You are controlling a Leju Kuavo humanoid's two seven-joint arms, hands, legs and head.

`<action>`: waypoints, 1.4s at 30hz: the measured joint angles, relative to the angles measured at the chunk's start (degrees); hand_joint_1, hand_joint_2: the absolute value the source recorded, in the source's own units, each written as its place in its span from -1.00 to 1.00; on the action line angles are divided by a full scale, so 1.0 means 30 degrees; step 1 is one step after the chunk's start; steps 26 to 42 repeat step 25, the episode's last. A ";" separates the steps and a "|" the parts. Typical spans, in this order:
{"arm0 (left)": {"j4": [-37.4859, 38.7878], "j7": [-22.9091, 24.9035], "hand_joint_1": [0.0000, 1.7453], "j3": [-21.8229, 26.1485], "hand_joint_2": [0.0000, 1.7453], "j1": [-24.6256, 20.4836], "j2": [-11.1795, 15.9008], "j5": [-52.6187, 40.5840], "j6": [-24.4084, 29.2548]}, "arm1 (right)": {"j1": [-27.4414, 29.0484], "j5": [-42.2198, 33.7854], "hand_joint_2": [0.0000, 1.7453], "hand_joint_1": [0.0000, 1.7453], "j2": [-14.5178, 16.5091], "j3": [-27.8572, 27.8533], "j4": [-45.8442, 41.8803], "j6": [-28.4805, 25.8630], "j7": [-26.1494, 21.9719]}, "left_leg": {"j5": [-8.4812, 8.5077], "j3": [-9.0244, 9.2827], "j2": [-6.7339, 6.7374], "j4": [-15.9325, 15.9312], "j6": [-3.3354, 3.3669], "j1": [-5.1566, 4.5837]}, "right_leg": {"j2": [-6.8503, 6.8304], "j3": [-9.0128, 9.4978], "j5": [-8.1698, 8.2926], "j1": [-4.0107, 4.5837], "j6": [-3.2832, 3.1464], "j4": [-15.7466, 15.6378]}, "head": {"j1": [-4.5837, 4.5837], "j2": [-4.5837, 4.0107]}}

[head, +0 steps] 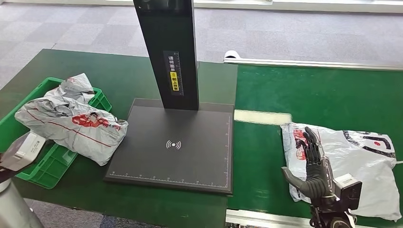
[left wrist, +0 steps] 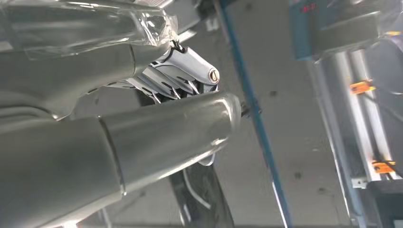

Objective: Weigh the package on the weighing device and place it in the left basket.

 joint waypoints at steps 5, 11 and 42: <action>0.0781 0.0209 0.57 0.1077 -1.00 -0.0149 0.0060 -0.2507 -0.0020 | 0.0320 -0.0116 1.00 -1.00 -0.0120 0.0077 -0.0100 -0.0581 0.0062 | 0.0010 0.0011 -0.0012 0.0002 0.0008 0.0002 | -0.0013 -0.0005 0.0001 0.0002 0.0002 -0.0001 | -0.0005 -0.0002; 0.5044 0.5030 -1.00 0.1872 -1.00 0.0016 0.0798 -0.6741 -0.0042 | 0.0746 0.0364 1.00 -1.00 -0.0153 0.0109 -0.0514 -0.0669 0.0166 | 0.0018 0.0012 0.0028 -0.0001 0.0012 0.0002 | 0.0016 -0.0010 0.0008 0.0005 0.0000 0.0001 | -0.0006 0.0002; 1.6162 2.0409 -1.00 -1.3847 1.00 -0.1513 0.8480 -0.6702 -0.0447 | 0.0652 0.1132 1.00 -1.00 -0.0092 -0.0472 -0.0678 0.0476 0.0265 | 0.0038 -0.0043 0.0012 0.0064 0.0002 -0.0013 | 0.0010 -0.0041 0.0041 -0.0011 0.0050 -0.0004 | -0.0046 -0.0001</action>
